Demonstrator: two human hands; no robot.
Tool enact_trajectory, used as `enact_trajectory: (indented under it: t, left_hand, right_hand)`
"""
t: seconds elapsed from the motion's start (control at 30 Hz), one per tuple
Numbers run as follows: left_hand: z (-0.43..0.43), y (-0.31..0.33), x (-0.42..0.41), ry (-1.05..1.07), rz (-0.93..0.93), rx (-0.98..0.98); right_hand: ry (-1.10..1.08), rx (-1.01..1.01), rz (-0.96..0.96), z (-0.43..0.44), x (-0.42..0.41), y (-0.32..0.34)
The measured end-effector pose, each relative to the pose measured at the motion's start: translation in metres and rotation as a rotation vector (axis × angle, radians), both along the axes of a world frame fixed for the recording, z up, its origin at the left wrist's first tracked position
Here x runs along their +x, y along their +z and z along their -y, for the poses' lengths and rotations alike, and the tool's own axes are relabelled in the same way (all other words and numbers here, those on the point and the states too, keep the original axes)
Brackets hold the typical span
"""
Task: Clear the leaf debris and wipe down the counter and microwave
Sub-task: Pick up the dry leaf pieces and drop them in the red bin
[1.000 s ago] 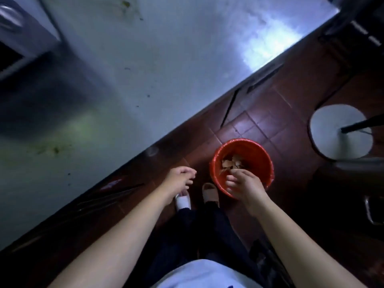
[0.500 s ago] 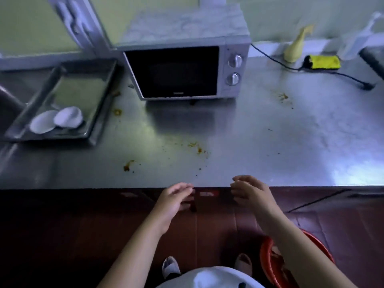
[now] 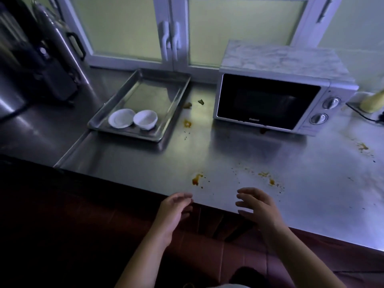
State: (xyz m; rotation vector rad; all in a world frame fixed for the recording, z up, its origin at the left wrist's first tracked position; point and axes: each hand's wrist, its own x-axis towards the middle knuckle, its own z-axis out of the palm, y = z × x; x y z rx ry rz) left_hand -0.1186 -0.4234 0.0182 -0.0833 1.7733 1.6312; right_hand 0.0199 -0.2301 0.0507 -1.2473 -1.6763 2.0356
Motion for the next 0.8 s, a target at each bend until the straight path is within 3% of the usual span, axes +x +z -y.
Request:
enact_trajectory:
  t: [0.4, 0.8]
  left_hand:
    - [-0.056, 0.011, -0.141, -0.016, -0.128, -0.102]
    - [-0.143, 0.022, -0.279, -0.316, -0.482, -0.341]
  right_hand:
    - [0.034, 0.032, -0.019, -0.064, -0.131, 0.004]
    - [0.071, -0.042, 0.033, -0.129, -0.248, -0.012]
